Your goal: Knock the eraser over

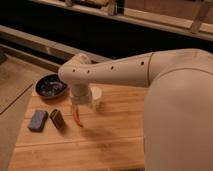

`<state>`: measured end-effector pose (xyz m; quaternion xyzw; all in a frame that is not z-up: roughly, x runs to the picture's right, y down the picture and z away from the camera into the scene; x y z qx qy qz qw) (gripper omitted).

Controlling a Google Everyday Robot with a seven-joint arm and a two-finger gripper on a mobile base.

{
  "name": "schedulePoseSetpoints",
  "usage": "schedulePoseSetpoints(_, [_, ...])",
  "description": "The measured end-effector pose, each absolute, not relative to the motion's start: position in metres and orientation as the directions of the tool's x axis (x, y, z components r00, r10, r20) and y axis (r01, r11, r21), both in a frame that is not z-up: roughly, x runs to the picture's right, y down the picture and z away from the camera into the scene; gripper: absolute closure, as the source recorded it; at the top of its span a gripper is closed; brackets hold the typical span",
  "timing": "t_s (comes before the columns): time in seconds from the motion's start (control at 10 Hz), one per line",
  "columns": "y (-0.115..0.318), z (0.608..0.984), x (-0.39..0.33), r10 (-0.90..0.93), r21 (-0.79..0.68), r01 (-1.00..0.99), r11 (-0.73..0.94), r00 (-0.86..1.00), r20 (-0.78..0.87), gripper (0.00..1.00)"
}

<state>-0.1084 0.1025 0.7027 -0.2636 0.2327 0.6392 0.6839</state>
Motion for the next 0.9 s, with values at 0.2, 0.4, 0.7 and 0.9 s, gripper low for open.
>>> schedulePoseSetpoints(0.2, [0.1024,0.7027,-0.1084,0.752,-0.063,-0.997,0.044,0.075,-0.655,0.35])
schedulePoseSetpoints(0.4, [0.1025,0.7027,-0.1084,0.752,-0.063,-0.997,0.044,0.075,-0.655,0.36])
schedulePoseSetpoints(0.7, [0.1025,0.7027,-0.1085,0.752,-0.063,-0.997,0.044,0.075,-0.655,0.63])
schedulePoseSetpoints(0.9, [0.1025,0.7027,-0.1084,0.752,-0.063,-0.997,0.044,0.074,-0.655,0.81])
